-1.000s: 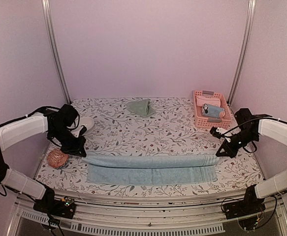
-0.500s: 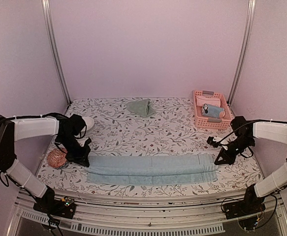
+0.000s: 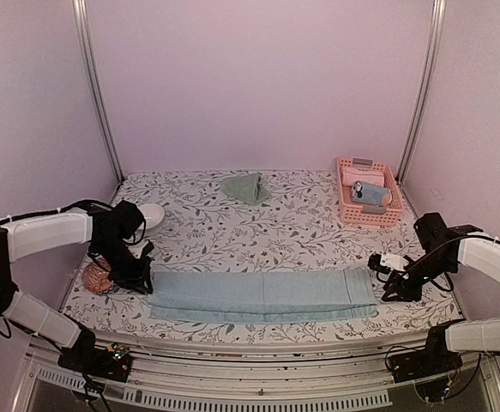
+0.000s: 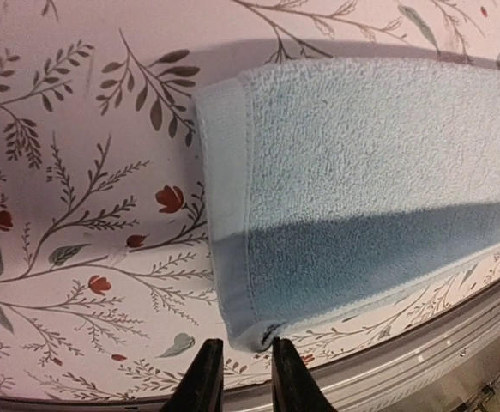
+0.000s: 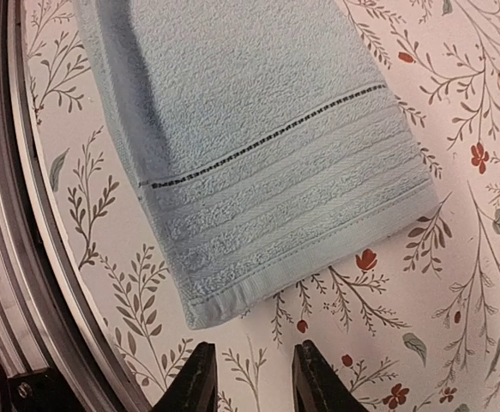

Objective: Roll the towels
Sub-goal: Fold the towel at the center of the board, then pick up the towel from the center of the board.

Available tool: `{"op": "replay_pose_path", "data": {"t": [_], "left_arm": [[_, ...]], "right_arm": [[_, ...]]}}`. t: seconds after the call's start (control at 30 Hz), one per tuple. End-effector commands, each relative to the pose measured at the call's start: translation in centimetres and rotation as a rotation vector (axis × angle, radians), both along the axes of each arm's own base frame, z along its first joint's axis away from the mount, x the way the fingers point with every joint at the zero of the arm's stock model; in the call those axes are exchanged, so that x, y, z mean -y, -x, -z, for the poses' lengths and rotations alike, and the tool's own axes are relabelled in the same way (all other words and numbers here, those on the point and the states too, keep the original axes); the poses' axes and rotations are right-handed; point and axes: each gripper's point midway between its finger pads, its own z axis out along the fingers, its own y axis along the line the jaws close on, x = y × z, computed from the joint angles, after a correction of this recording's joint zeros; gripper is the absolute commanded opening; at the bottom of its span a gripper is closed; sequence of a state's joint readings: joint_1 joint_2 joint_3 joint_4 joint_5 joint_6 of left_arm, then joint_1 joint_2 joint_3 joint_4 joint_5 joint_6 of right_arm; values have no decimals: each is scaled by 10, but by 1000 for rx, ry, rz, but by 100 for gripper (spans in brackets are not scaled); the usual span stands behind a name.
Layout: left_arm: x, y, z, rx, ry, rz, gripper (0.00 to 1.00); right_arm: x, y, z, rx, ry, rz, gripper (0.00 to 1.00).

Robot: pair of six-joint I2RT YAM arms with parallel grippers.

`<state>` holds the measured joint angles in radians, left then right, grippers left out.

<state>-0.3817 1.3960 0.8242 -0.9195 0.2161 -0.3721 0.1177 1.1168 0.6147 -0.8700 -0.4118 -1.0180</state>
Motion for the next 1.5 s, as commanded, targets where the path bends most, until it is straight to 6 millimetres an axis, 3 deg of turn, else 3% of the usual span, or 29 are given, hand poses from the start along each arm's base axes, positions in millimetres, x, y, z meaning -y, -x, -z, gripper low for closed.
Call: {"op": "replay_pose_path", "data": {"t": [0.0,0.1,0.17,0.33,0.43,0.53,0.63,0.87,0.93,1.1,1.33,1.4,1.47], "left_arm": [[-3,-1,-25,74,-7,-11,24],[-4,-20,-35,136,-31,-17,25],[1,-31,-36,147,-25,-15,25],[6,-63,-28,201,-54,3,24],[16,-75,-19,202,-22,12,17],[30,-83,-9,204,34,26,11],[30,-87,3,190,20,22,8],[13,-84,37,143,-83,16,6],[8,-81,46,122,-113,14,5],[8,-79,57,96,-115,-13,2],[43,-103,41,162,-4,-30,2],[52,-114,32,202,1,-21,4],[61,-124,19,250,4,-8,4]], "right_arm": [[0,2,-17,82,11,-86,31],[-13,-15,-30,79,-65,-51,31],[-18,-39,-35,77,-95,20,31],[-25,-78,-22,-52,-128,164,27],[-28,-93,-16,-78,-131,207,24],[-30,-99,-5,-113,-106,221,23],[-34,-100,9,-150,-80,224,21],[-41,-98,40,-228,-16,235,20],[-34,-104,49,-216,28,264,20],[9,-124,73,-144,243,396,20],[42,-170,62,-22,328,420,20],[44,-182,55,-2,344,418,20],[33,-188,39,-32,290,422,20]]}}
